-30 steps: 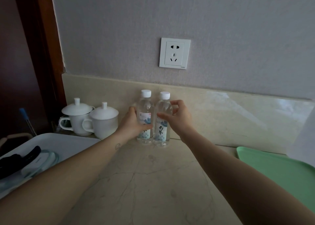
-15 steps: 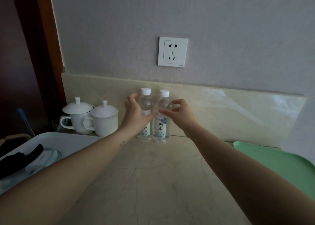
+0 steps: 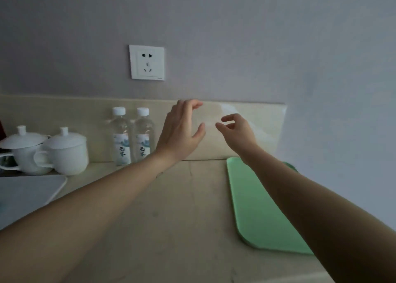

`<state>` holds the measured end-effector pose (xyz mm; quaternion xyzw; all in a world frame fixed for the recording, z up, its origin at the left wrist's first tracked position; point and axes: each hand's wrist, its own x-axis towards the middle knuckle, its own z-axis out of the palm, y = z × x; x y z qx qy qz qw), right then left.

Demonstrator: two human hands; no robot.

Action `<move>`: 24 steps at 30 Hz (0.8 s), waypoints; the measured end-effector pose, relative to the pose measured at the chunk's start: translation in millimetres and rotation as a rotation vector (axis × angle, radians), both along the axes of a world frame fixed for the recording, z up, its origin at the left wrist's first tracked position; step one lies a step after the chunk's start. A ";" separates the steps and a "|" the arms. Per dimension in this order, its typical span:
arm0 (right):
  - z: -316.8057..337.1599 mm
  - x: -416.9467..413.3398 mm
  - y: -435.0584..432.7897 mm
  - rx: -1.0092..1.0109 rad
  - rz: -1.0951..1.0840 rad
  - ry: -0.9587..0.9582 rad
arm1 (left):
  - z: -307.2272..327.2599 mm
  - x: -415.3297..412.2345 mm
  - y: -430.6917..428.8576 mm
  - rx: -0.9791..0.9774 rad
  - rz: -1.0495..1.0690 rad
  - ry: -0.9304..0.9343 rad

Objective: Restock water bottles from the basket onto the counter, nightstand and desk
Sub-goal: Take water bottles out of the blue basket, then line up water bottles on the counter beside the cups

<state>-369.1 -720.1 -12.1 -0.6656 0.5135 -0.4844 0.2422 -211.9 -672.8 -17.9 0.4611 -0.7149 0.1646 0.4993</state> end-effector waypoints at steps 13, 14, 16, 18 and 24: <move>-18.0 -371.7 114.0 0.024 -0.519 0.022 | -9.0 -364.4 27.8 0.186 -0.385 -0.148; -23.1 -398.6 124.3 0.042 -0.551 0.035 | -13.4 -391.1 31.9 0.205 -0.407 -0.174; -34.8 -444.4 142.3 0.085 -0.600 0.077 | -24.4 -436.7 38.0 0.255 -0.443 -0.226; -47.2 -487.2 159.1 0.135 -0.645 0.126 | -39.2 -479.0 43.0 0.342 -0.484 -0.261; -82.2 -568.9 184.7 0.309 -0.648 0.265 | -89.4 -560.1 43.5 0.622 -0.547 -0.380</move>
